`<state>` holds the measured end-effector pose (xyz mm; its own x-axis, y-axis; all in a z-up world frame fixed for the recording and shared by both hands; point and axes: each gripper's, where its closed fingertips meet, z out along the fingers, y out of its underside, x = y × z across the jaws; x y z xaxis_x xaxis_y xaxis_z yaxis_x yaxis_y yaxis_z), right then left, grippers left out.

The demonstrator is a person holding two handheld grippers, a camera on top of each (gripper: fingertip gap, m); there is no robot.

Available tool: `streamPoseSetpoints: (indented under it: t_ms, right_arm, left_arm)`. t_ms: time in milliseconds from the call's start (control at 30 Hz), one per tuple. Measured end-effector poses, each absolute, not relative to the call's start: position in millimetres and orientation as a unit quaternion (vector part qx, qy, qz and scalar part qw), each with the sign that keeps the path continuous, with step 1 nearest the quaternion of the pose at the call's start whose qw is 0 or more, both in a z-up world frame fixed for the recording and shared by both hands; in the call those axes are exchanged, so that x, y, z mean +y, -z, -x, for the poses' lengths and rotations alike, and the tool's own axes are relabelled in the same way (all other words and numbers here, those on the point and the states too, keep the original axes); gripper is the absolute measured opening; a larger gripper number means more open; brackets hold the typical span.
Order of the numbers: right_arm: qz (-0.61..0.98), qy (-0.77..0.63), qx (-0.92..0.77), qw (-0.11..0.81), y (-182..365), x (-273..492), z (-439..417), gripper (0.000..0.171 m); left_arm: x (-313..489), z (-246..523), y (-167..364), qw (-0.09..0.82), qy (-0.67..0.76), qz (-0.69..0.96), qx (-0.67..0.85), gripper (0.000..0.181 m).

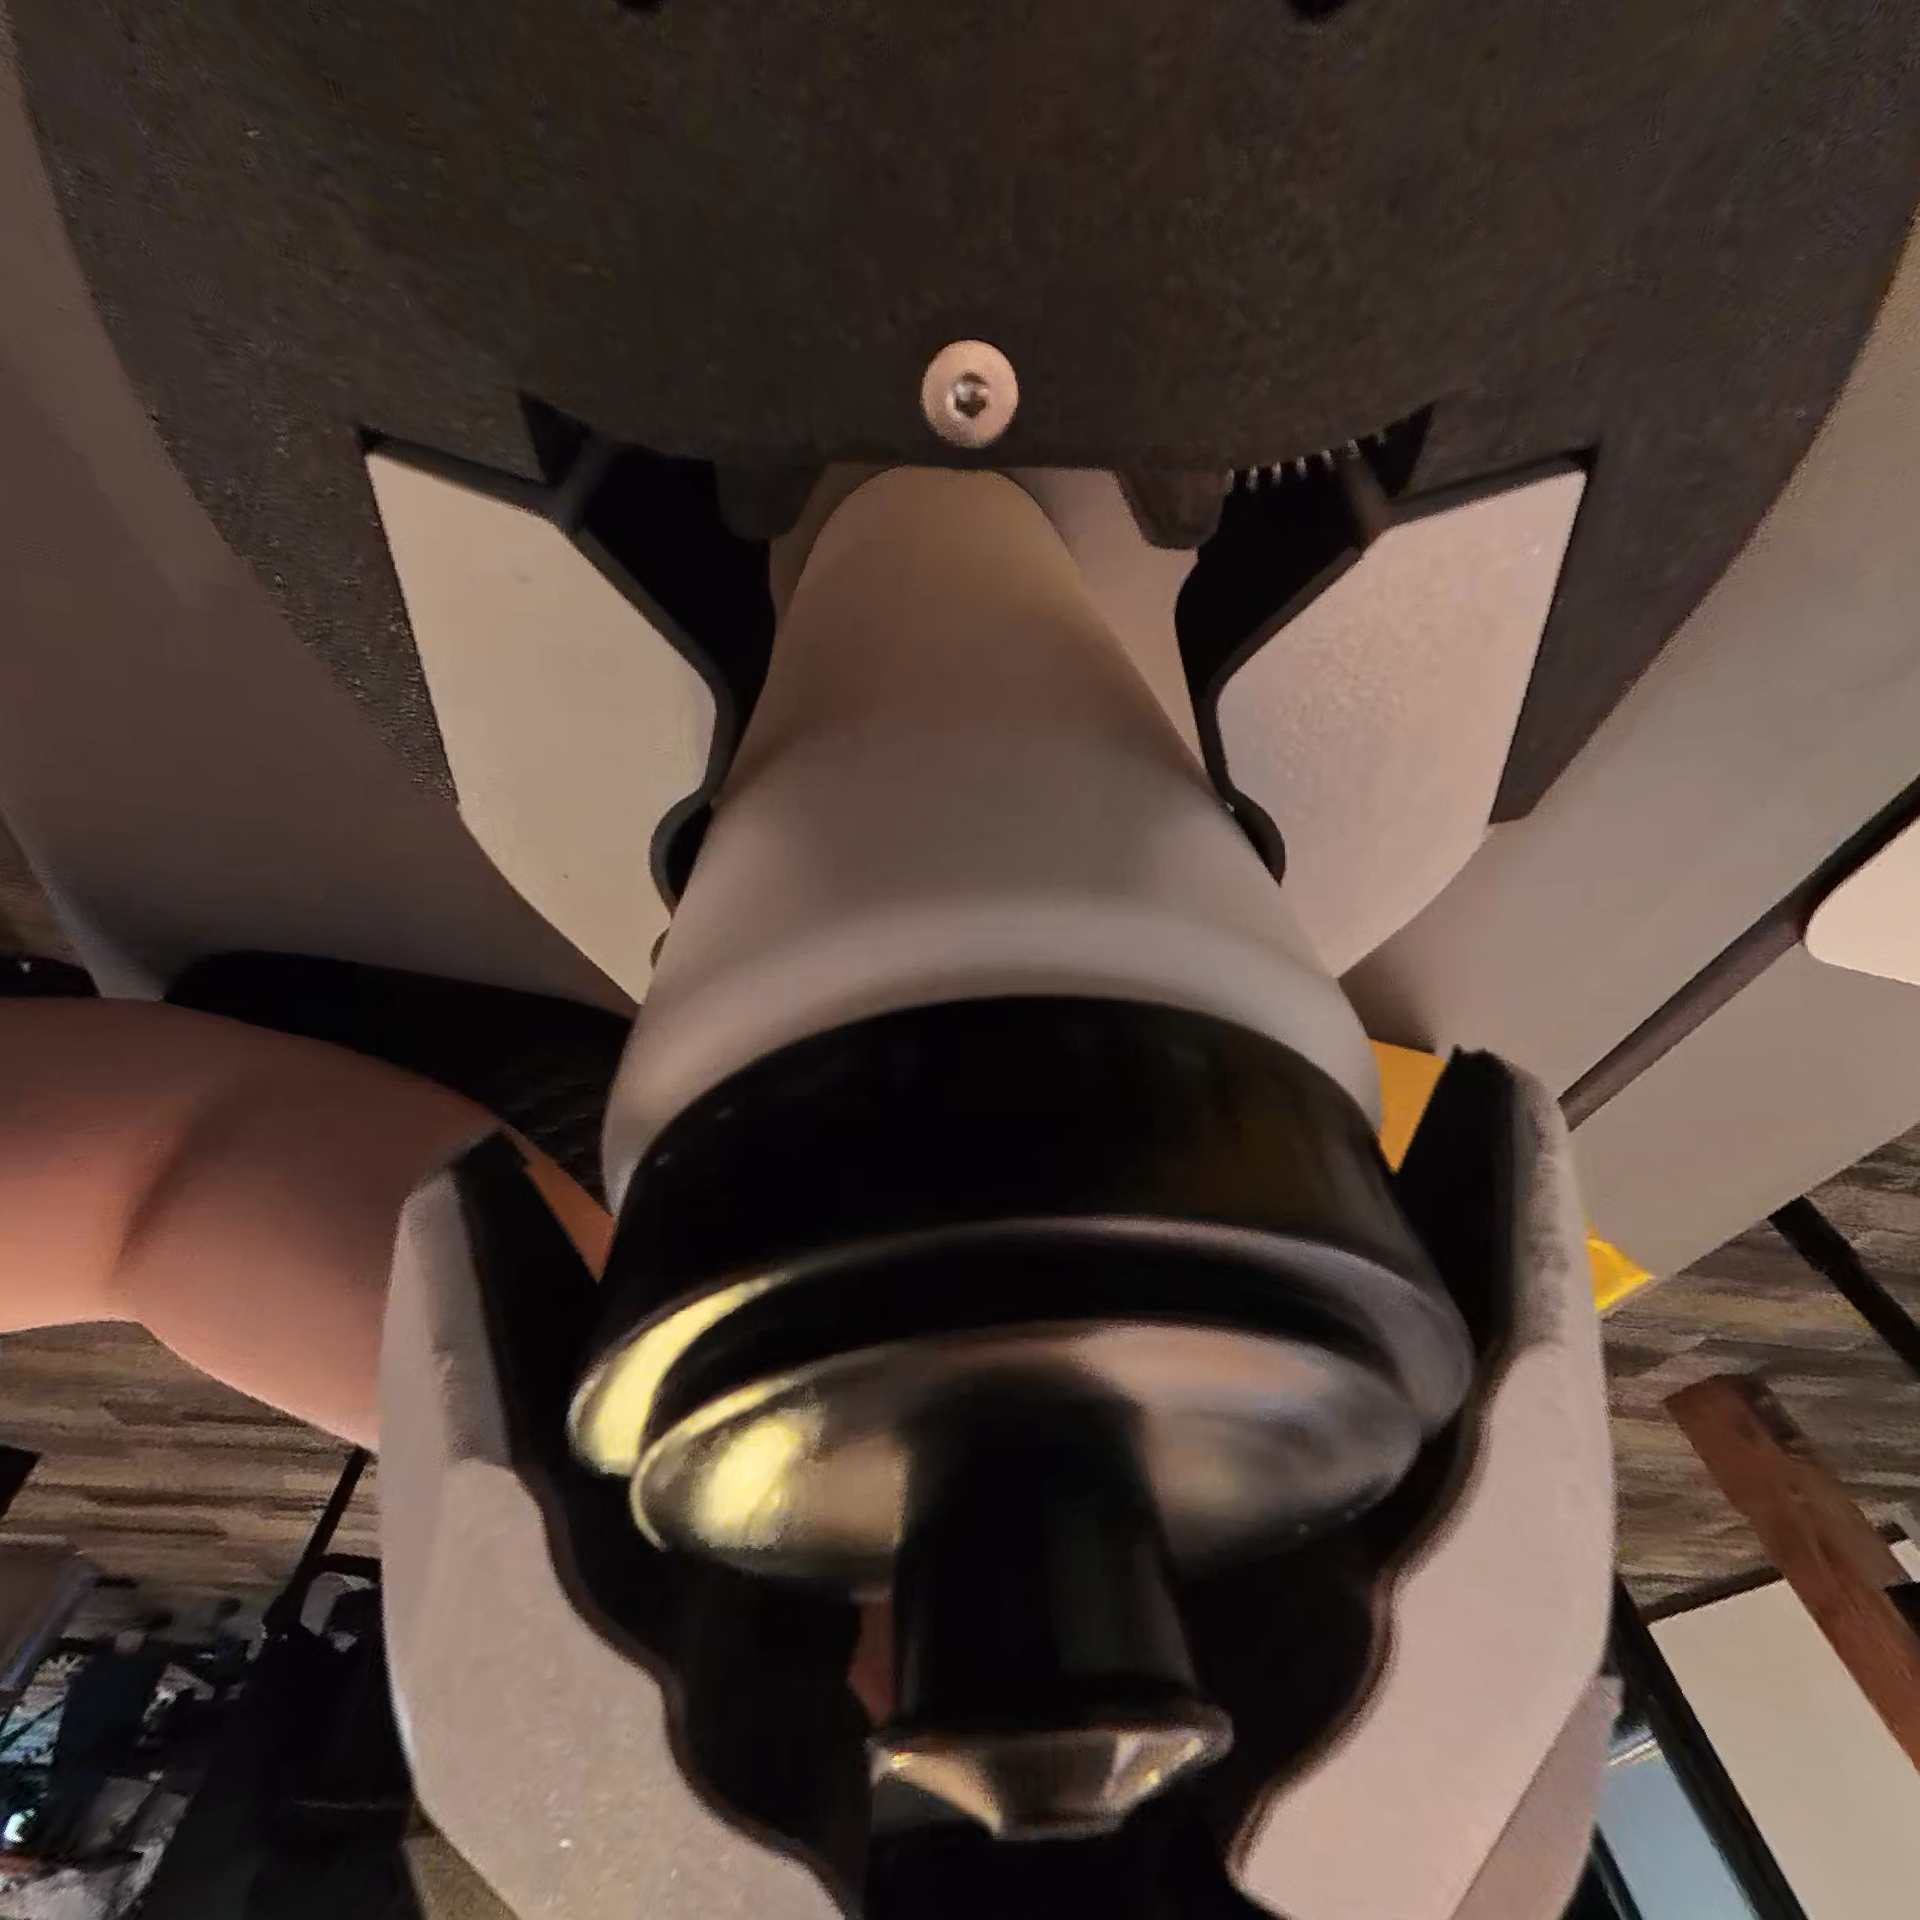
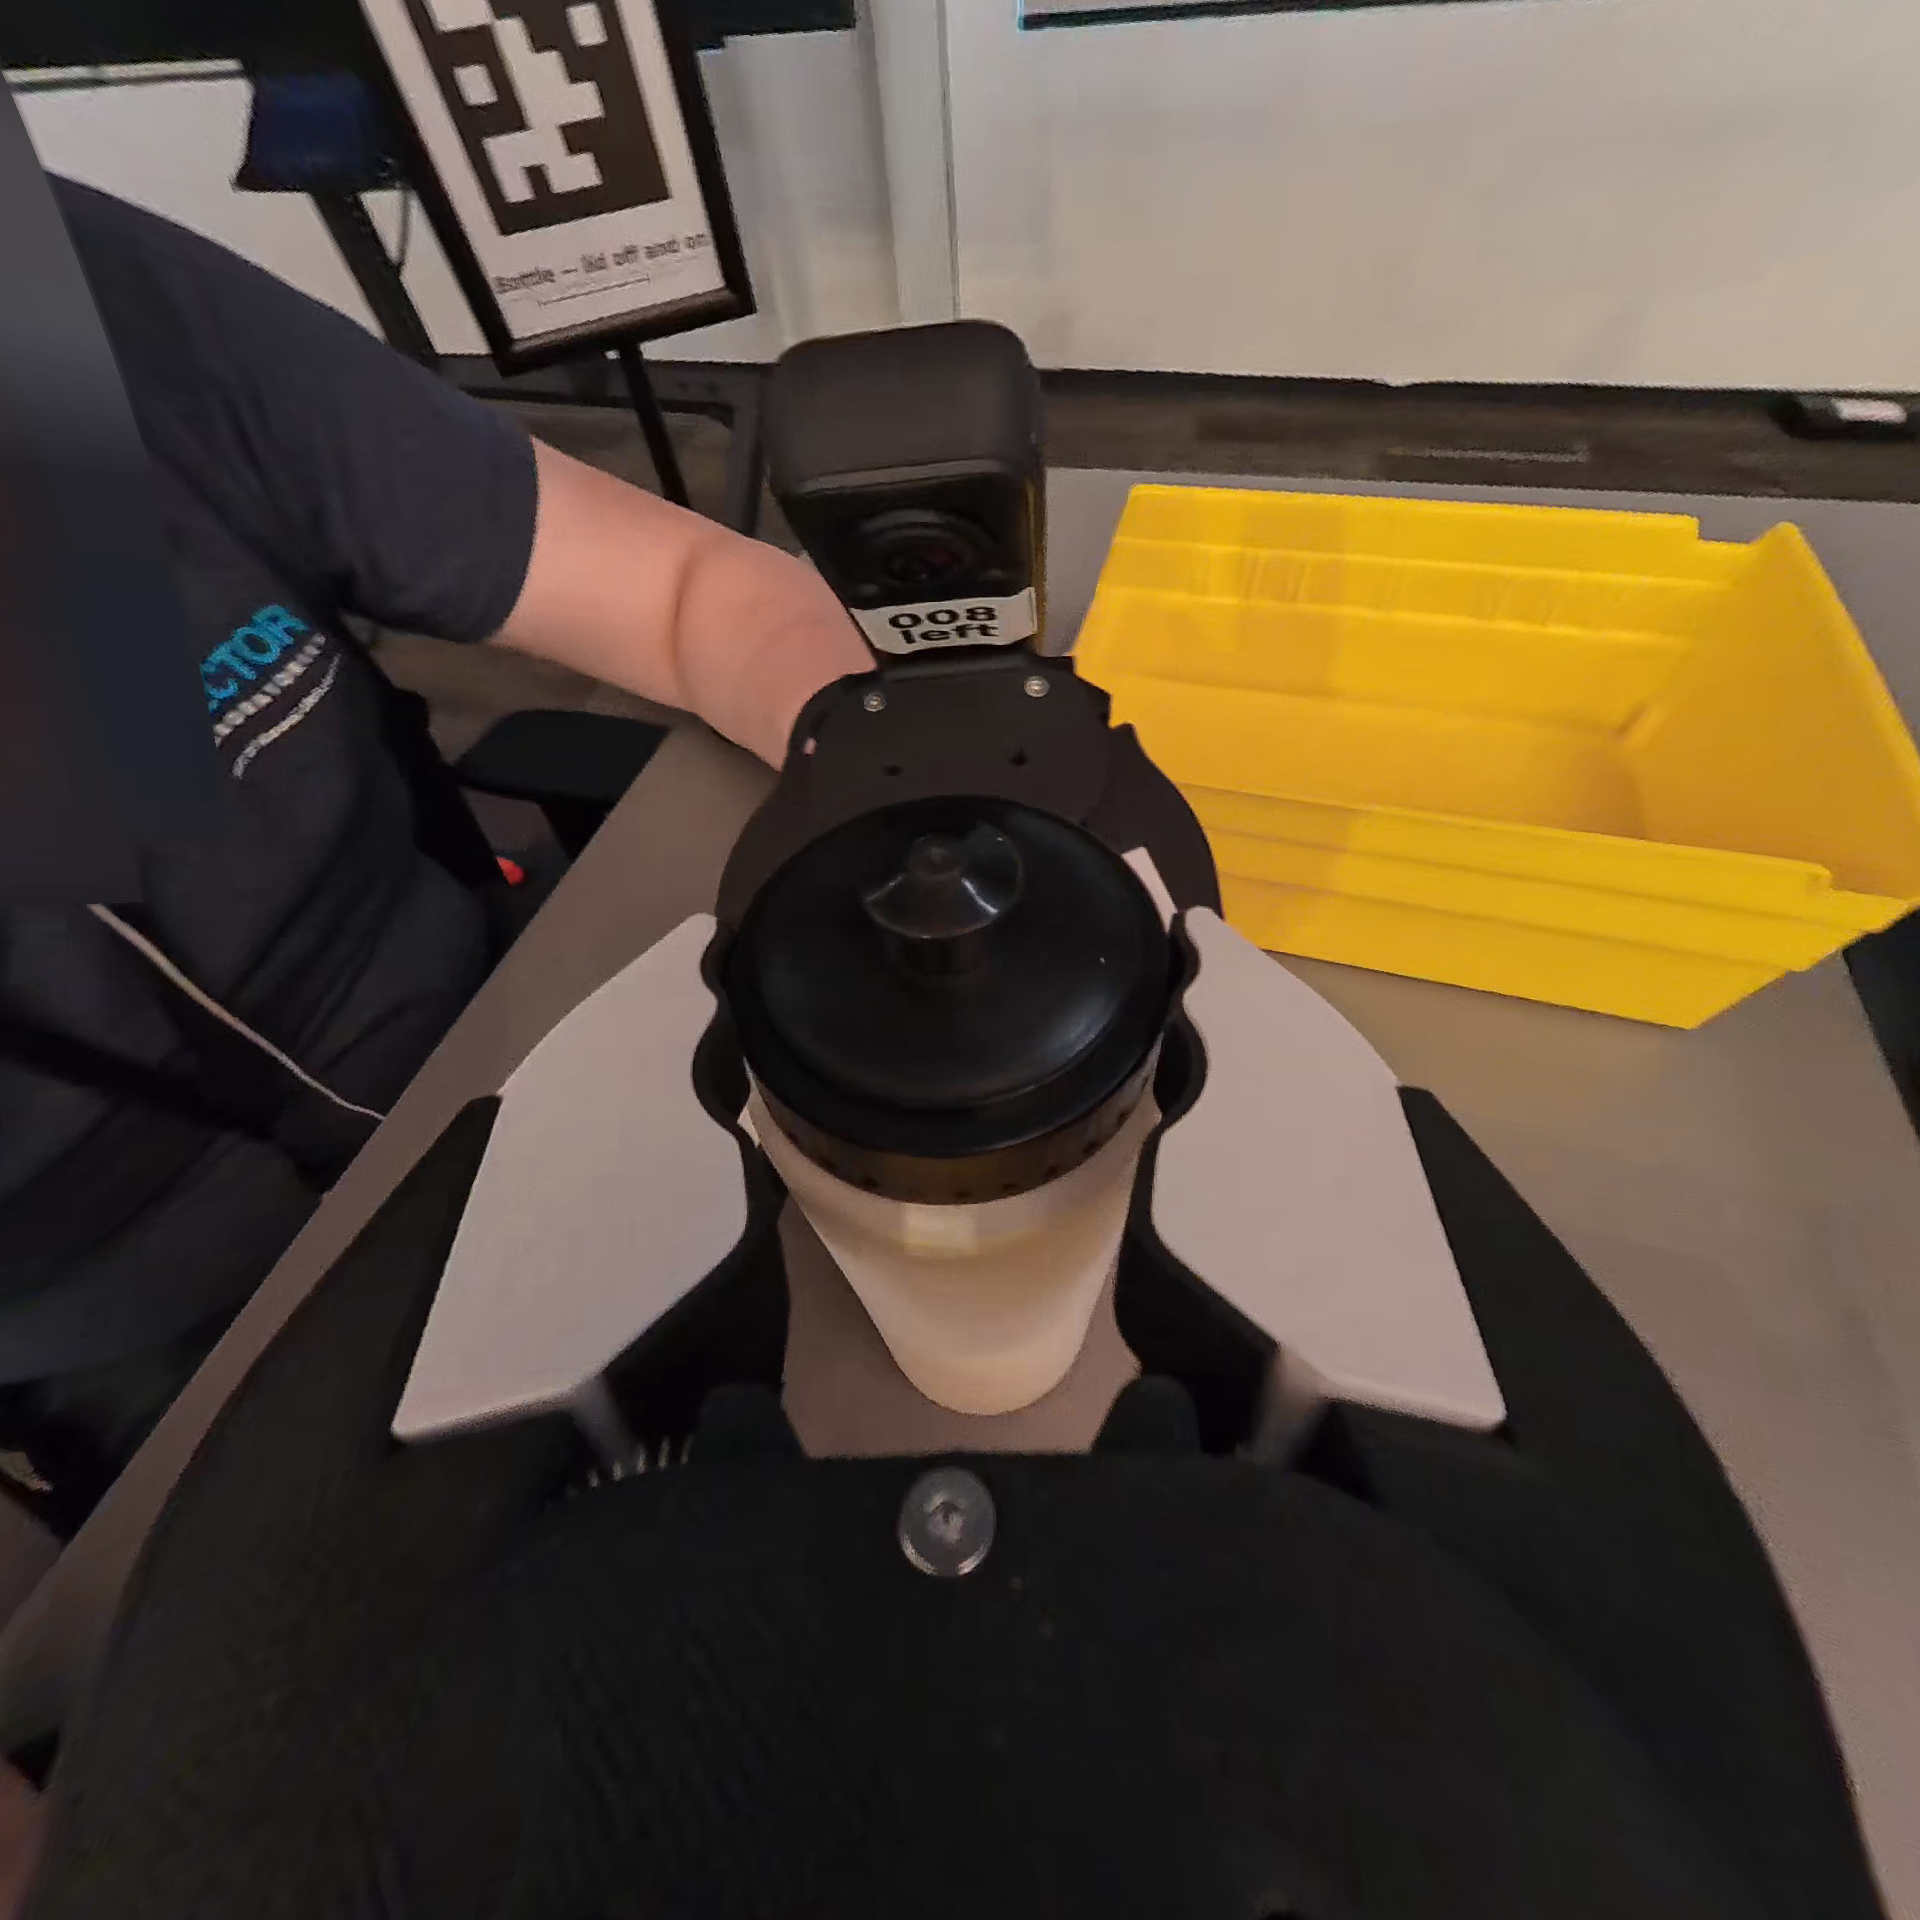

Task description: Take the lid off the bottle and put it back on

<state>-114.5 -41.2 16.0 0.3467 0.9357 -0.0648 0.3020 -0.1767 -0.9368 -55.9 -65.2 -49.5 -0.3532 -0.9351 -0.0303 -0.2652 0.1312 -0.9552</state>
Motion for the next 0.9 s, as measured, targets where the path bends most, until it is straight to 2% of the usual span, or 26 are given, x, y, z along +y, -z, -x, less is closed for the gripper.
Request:
streamPoseSetpoints:
  t_ms: [67,133,267,367,433,633,733,800,900]
  right_arm:
    - [0.719,-0.304,-0.412,0.469,-18,-24,105,0.088]
    - [0.750,-0.260,-0.366,0.486,-27,-13,96,0.091]
    - [0.826,-0.182,-0.264,0.463,-32,-6,90,0.087]
    - [0.861,-0.140,-0.246,0.422,-19,-12,98,0.073]
    - [0.866,-0.114,-0.251,0.418,-19,-14,99,0.072]
    - [0.822,-0.181,-0.383,0.380,-18,-47,103,0.072]
    - [0.750,-0.235,-0.467,0.404,-19,-62,105,0.070]
    - [0.757,-0.255,-0.449,0.402,-18,-60,103,0.070]
    - [0.805,-0.212,-0.368,0.414,-23,-39,101,0.080]
  left_arm:
    - [-51,55,49,0.359,0.467,0.479,0.650,0.099]
    - [-36,56,49,0.382,0.451,0.504,0.630,0.099]
    - [-22,56,50,0.411,0.416,0.535,0.610,0.100]
    - [-24,57,51,0.412,0.408,0.540,0.611,0.100]
    - [-27,58,51,0.409,0.407,0.534,0.618,0.100]
    - [-69,61,51,0.352,0.462,0.440,0.685,0.100]
    - [-84,65,51,0.332,0.481,0.405,0.703,0.100]
    - [-79,63,51,0.337,0.473,0.424,0.695,0.100]
    - [-58,59,51,0.369,0.449,0.467,0.667,0.100]
